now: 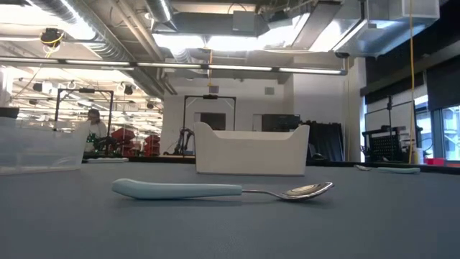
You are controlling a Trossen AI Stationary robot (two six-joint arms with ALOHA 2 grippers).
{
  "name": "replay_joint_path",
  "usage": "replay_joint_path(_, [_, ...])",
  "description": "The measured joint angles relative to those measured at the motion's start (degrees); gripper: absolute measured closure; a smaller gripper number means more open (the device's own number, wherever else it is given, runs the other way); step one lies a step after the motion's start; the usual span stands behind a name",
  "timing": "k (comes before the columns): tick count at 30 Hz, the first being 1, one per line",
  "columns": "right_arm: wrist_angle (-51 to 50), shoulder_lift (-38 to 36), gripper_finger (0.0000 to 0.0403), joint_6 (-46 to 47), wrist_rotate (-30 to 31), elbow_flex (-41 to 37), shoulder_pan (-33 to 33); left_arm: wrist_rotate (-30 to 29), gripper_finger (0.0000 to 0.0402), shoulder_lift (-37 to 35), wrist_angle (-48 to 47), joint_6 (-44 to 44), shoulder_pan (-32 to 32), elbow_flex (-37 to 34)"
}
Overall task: Sort silverware by color (type)
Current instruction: Put the black spoon into the black bin
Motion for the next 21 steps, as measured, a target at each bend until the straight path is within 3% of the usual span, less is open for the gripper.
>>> replay_joint_path(14, [-9.34, 0.0, 0.0279, -0.25, -0.01, -0.02, 0.0, -0.02, 0.0276, 0.0, -0.02, 0.15, 0.04, -0.03])
replay_joint_path(21, [-6.61, 0.0, 0.0279, -1.06, -0.02, -0.02, 0.0, 0.0, 0.0276, -0.02, -0.02, 0.15, 0.02, -0.04])
